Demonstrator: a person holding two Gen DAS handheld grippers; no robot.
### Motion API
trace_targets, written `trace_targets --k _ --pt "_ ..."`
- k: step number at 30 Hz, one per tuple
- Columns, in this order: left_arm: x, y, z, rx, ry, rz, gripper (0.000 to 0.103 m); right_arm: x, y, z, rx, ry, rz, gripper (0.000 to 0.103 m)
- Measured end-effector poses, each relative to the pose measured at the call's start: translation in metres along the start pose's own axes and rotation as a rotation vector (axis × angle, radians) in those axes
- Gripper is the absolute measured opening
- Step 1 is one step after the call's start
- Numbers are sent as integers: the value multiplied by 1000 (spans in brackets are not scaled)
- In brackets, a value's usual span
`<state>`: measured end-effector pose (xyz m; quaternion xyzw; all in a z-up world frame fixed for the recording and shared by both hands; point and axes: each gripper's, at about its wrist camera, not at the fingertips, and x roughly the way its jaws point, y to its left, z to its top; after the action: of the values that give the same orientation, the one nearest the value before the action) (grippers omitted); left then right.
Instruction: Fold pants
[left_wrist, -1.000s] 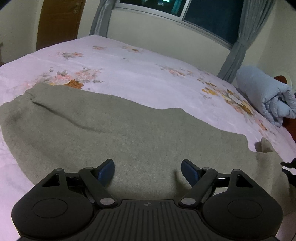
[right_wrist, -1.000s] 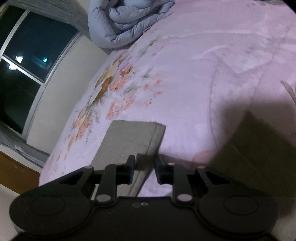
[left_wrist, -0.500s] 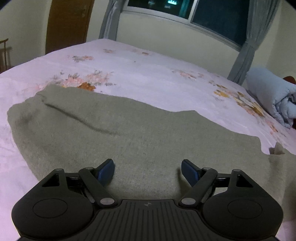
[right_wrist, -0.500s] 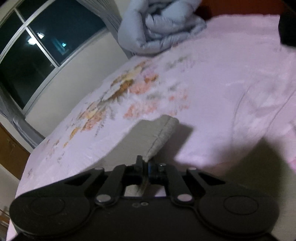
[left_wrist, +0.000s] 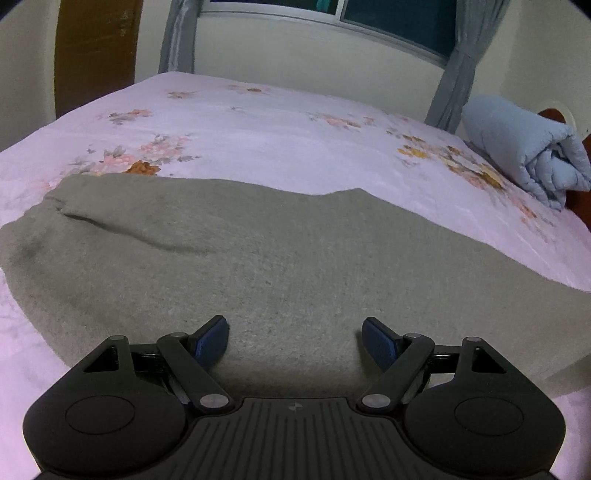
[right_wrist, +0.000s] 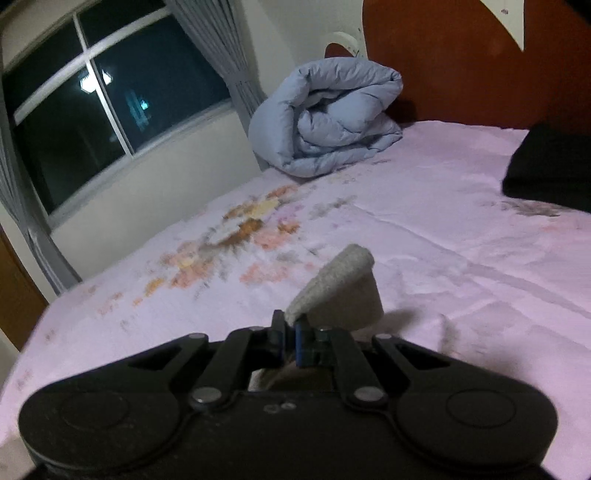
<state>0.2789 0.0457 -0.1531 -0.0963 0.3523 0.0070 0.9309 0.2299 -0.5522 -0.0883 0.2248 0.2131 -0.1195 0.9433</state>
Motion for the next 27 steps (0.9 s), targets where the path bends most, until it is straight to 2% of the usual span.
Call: trace_targets --k 4,9,11,13,15,18,21,27 --pt "-6 -1 -3 19 -6 -1 80 -11 -12 -15 50 -1 -14 0" --pt "-10 3 -2 1 -2 -27 80 -27 -17 -24 53 -24 -31 0" --pt "-7 1 -4 31 9 -12 80 -29 -23 -32 68 -19 -44 0" --pt "-1 -2 -8 75 27 14 80 -24 -32 -44 78 7 -74 0" --pt "1 -6 -8 98 33 30 80 -12 -50 -61 144 56 -104 0" --pt "-7 -2 -1 50 36 10 80 -4 -60 -74 169 80 -118 0" --pt "-13 4 3 20 32 -3 80 -8 -55 -65 138 46 -101 0" --pt "-6 1 -3 72 57 12 80 -18 -42 -43 71 -23 -38 0"
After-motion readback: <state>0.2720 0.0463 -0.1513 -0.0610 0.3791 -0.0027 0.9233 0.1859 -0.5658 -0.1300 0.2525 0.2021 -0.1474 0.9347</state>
